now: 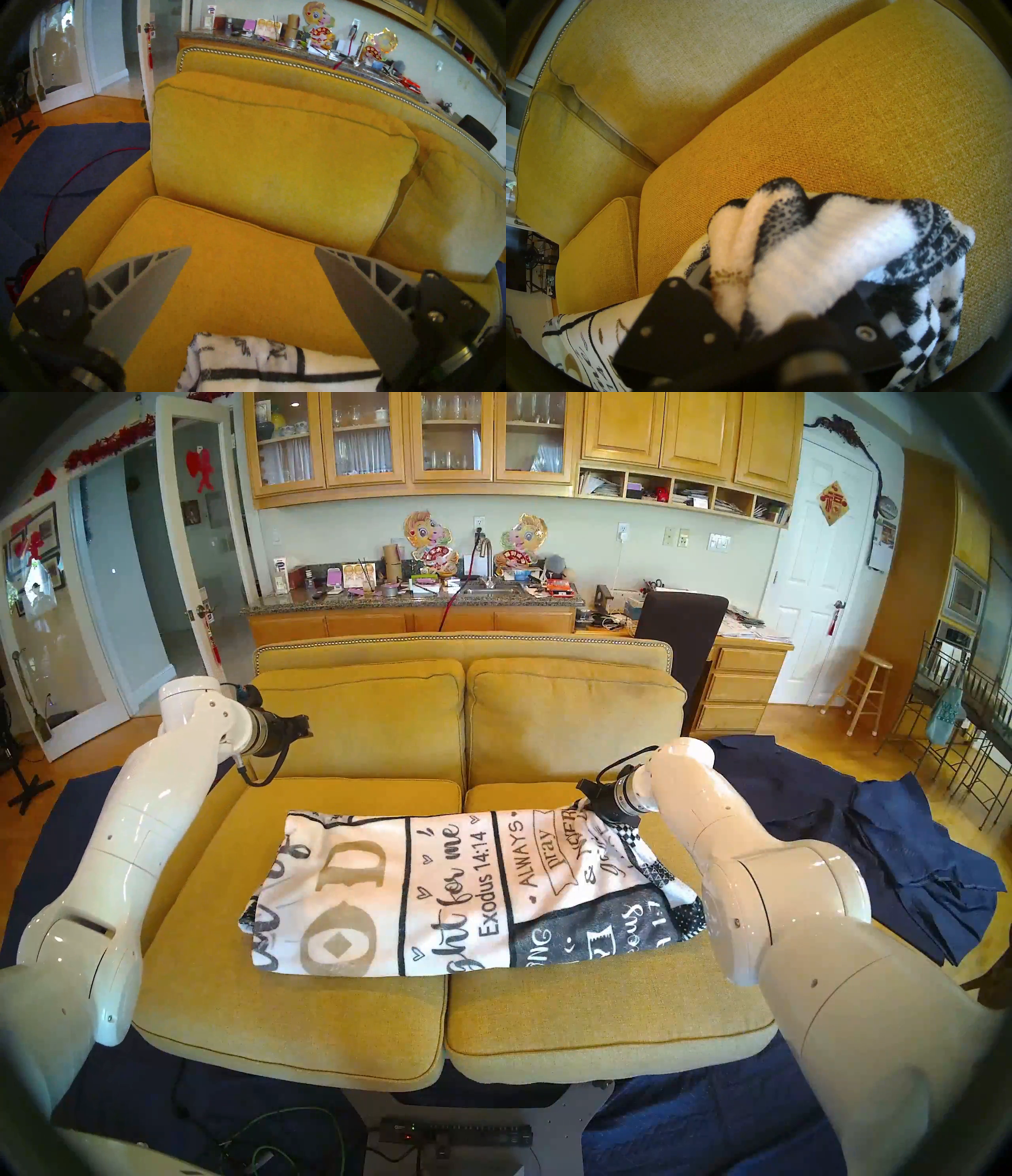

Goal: Fold the blanket in half twice

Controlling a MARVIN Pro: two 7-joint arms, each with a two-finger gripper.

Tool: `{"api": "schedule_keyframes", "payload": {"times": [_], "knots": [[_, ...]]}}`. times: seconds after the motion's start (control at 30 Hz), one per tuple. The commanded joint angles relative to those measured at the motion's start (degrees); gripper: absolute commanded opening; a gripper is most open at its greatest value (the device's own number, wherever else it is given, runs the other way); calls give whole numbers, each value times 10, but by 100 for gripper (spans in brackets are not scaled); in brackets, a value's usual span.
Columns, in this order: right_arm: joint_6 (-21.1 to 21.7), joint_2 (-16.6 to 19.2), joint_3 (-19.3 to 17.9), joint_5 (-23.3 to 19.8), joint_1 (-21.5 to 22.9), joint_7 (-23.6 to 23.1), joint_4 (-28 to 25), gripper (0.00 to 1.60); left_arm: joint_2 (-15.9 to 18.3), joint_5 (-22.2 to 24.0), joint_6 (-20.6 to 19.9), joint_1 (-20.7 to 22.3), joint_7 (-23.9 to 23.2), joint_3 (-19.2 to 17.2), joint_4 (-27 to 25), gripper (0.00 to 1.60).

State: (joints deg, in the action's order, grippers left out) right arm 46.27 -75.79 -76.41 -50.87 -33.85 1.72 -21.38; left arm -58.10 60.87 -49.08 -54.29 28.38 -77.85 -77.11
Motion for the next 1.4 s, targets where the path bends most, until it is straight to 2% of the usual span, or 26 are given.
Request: {"api": "schedule_keyframes", "payload": {"times": [0.0, 0.5, 0.53, 0.57, 0.6, 0.63, 0.67, 0.87, 0.93, 0.97, 1.1, 1.37], "knots": [[-8, 1, -2, 0, 28, -2, -11, 0, 40, 17, -14, -30, -27, -26, -65, 160], [-8, 2, 0, 7, 34, -6, -9, 0, 92, 67, -59, -138, -89, -78, -169, 160], [-8, 2, 1, 7, 35, -6, -9, 23, 96, 71, -59, -146, -94, -83, -181, 160], [-8, 3, 1, 8, 36, -6, -10, 60, 101, 75, -59, -158, -100, -89, -192, 160], [-7, 3, 1, 9, 37, -7, -10, 105, 104, 79, -59, -164, -106, -94, -191, 160], [-7, 4, 1, 10, 39, -7, -11, 124, 108, 83, -59, -174, -110, -100, -202, 160], [-7, 5, 1, 11, 40, -7, -11, 160, 112, 85, -59, -181, -114, -104, -210, 160], [-5, 10, 3, 19, 49, -7, -15, 160, 130, 103, -59, -226, -141, -135, -249, 160], [-3, 14, 5, 25, 54, -7, -18, 160, 139, 113, -59, -254, -157, -155, -269, 160], [0, 17, 10, 34, 60, -6, -21, 160, 147, 123, -59, -282, -173, -174, -287, 160], [1, 20, 12, 37, 64, -5, -23, 160, 148, 125, -59, -288, -176, -177, -290, 160], [26, 35, 38, 62, 87, -5, -47, 160, 155, 142, -59, -353, -215, -221, -324, 160]]}}
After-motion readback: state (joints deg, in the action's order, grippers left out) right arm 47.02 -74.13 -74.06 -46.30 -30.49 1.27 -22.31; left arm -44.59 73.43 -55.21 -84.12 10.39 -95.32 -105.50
